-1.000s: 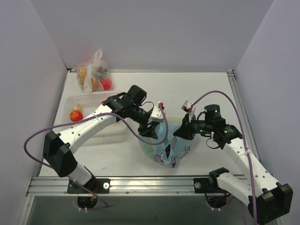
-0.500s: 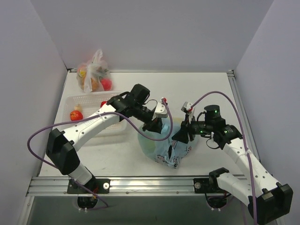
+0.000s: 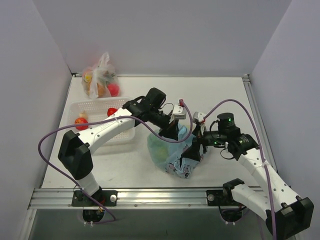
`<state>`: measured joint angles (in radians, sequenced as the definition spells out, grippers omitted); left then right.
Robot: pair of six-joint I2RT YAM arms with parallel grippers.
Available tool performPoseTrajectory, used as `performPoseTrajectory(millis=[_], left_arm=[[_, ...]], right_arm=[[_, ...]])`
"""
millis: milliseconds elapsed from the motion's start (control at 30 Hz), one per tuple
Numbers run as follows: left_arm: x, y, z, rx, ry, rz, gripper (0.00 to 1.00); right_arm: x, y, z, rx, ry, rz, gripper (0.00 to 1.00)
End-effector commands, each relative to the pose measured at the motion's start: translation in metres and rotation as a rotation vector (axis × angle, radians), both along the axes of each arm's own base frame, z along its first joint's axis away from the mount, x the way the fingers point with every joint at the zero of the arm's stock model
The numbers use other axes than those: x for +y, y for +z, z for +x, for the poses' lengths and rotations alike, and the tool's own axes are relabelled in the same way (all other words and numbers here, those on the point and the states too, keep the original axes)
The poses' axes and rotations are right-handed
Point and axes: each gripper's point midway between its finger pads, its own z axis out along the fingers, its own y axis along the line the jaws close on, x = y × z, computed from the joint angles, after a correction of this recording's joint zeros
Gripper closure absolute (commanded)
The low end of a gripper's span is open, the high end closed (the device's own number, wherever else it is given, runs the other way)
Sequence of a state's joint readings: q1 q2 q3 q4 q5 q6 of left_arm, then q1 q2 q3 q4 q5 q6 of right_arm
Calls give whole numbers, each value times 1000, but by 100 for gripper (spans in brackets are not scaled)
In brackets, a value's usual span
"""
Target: Place the fake fruits into the plastic bag and tie a complex knot
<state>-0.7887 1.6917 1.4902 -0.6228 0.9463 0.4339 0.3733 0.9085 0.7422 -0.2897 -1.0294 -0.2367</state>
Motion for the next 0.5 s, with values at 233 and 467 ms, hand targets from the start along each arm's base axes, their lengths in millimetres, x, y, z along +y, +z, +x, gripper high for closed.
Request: performPoseTrajectory(millis=[233, 467], left_arm=[[-26, 36, -4, 2, -10, -101, 100], [-25, 40, -3, 1, 16, -95, 99]], right_arm=[[17, 8, 26, -41, -30, 66, 24], [17, 2, 25, -35, -28, 56, 69]])
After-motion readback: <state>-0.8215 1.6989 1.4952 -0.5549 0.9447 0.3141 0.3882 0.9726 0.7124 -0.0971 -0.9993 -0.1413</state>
